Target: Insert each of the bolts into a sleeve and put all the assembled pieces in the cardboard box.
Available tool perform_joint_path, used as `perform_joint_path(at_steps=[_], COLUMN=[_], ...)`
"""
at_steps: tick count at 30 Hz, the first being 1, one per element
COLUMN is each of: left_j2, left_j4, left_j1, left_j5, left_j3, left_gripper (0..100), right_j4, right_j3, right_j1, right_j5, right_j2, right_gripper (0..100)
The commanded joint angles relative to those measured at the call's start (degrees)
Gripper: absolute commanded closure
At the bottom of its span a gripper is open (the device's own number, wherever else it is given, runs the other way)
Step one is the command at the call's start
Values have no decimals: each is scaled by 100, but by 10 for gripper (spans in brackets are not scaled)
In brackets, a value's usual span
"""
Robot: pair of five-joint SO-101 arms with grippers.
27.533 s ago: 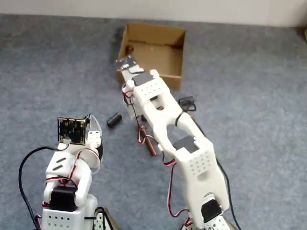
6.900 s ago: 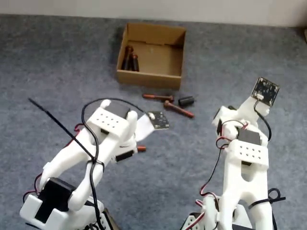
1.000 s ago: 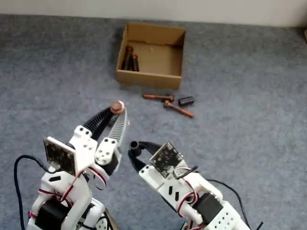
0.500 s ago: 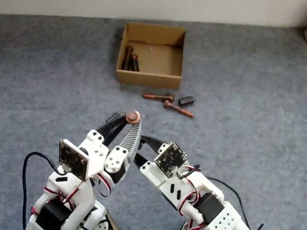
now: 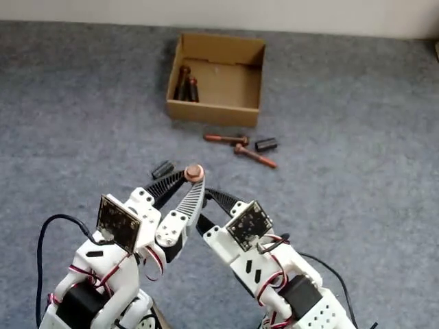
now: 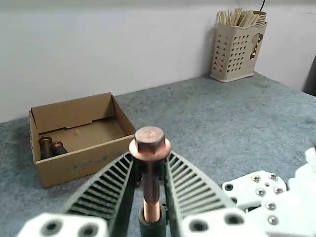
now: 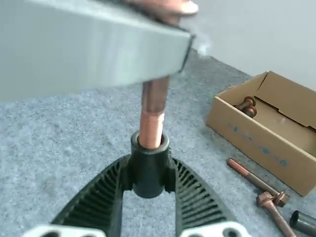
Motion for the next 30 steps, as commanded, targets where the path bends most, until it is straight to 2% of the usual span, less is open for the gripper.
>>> perform_joint_path(at_steps=[1, 5, 7, 10, 13, 25, 30], left_j2=[-22, -13, -13, -13, -13, -13, -13], left_j4=[18, 26, 35, 35, 35, 941, 993], left_j1=[48, 48, 48, 40, 4, -31, -532], left_j5=[-62, -70, -299, -862, -879, -905, -879], left_j3=[-31, 171, 400, 840, 919, 224, -84], left_gripper=[995, 993, 987, 913, 861, 800, 761], right_j4=[-127, -127, -127, -127, -127, -127, -127], right_j3=[-312, -312, -312, -312, -312, -277, -268], right_j1=[119, 119, 127, 127, 127, 136, 136], right_j5=[9, 9, 9, 9, 9, 9, 9], right_j2=[-92, -92, -92, -92, -92, -92, -92], right_gripper=[993, 993, 993, 993, 993, 993, 993])
